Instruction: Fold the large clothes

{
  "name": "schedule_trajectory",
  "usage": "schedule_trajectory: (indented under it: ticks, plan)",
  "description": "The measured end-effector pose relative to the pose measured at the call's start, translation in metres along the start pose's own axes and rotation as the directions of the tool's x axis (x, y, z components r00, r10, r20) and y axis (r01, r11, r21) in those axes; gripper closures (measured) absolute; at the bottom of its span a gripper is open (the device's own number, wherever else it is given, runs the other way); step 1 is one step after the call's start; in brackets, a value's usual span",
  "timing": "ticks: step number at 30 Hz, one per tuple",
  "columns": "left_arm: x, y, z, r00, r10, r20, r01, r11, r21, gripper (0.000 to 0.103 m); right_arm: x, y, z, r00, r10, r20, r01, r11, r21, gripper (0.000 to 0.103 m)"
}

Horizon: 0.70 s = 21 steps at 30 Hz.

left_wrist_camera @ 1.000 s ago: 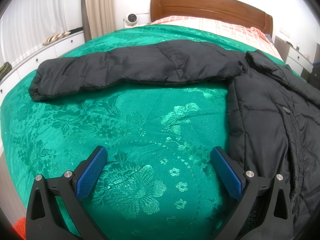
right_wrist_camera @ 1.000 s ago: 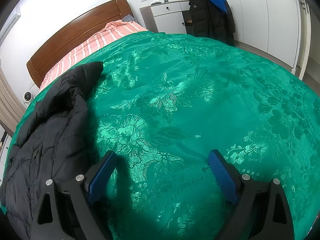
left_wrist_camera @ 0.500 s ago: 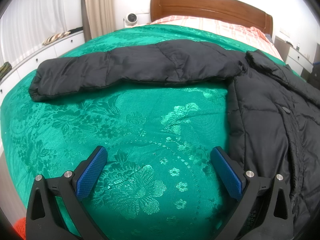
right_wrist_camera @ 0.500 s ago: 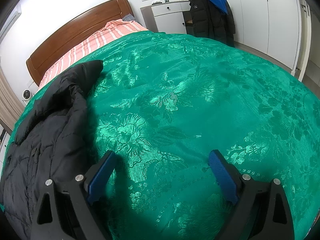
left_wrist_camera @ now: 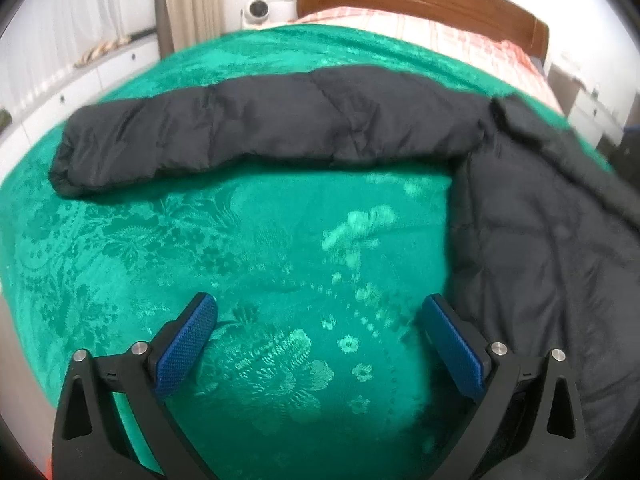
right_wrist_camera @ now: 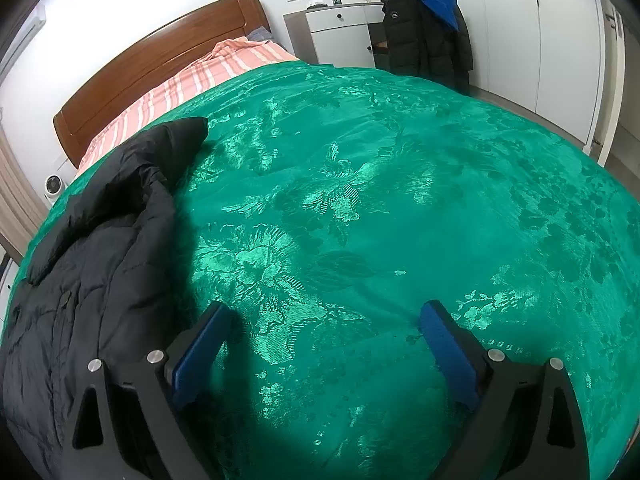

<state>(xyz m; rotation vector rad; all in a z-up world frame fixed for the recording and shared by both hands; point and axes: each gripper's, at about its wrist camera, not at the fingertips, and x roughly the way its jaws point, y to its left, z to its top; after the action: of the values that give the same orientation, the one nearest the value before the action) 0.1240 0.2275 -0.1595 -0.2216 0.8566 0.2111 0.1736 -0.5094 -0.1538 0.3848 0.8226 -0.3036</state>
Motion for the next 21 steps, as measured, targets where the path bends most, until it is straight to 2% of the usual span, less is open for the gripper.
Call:
schedule_trajectory:
  ticks: [3,5,7,9,12,15,16,17,18,19,20,21]
  plan:
    - [-0.017,0.022,0.017,0.996,-0.067,0.064,0.073,0.991,-0.108,0.0,0.001,0.003,-0.001,1.0,-0.011,0.003,0.011,1.0,-0.01,0.007]
    - [-0.023,0.045,0.032,0.988,-0.118,0.101,0.136,0.969,-0.207,0.0,0.001,0.004,-0.001,1.0,-0.016,0.005,0.016,1.0,-0.014,0.006]
    - [-0.018,0.069,0.044,0.981,-0.155,0.114,0.184,0.931,-0.315,0.0,0.001,0.004,-0.002,1.0,-0.019,0.006,0.019,1.0,-0.017,0.006]
    - [-0.003,0.095,0.052,0.979,-0.179,0.102,0.206,0.878,-0.431,0.0,0.001,0.006,-0.002,1.0,-0.024,0.007,0.024,1.0,-0.02,0.006]
    - [0.032,0.127,0.06,0.986,-0.162,0.05,0.161,0.808,-0.566,0.001,0.001,0.008,-0.003,0.999,-0.03,0.01,0.03,0.999,-0.026,0.005]
    - [0.046,0.142,0.067,0.988,-0.13,0.085,0.154,0.77,-0.62,0.002,0.001,0.009,-0.004,0.999,-0.032,0.013,0.032,0.999,-0.028,0.005]
    - [0.047,0.145,0.072,0.991,-0.093,0.097,0.133,0.763,-0.632,0.011,0.001,0.009,-0.004,0.999,-0.032,0.013,0.032,0.999,-0.028,0.005]
    - [0.048,0.146,0.078,0.993,-0.069,0.101,0.118,0.76,-0.64,0.036,0.001,0.009,-0.004,0.999,-0.032,0.014,0.033,0.999,-0.029,0.005]
    - [0.051,0.148,0.083,0.994,-0.06,0.096,0.108,0.758,-0.644,0.052,0.001,0.009,-0.005,0.999,-0.033,0.014,0.033,0.999,-0.029,0.005]
    - [0.055,0.15,0.09,0.993,-0.072,0.092,0.114,0.758,-0.642,0.084,0.001,0.009,-0.005,0.999,-0.034,0.015,0.035,0.999,-0.031,0.005]
    - [0.056,0.149,0.1,0.99,-0.103,0.097,0.141,0.769,-0.624,0.094,0.001,0.01,-0.005,0.999,-0.036,0.014,0.036,0.999,-0.032,0.005]
    - [0.05,0.142,0.114,0.992,-0.088,0.093,0.126,0.806,-0.578,0.095,0.002,0.01,-0.005,0.999,-0.039,0.014,0.039,0.999,-0.035,0.004]
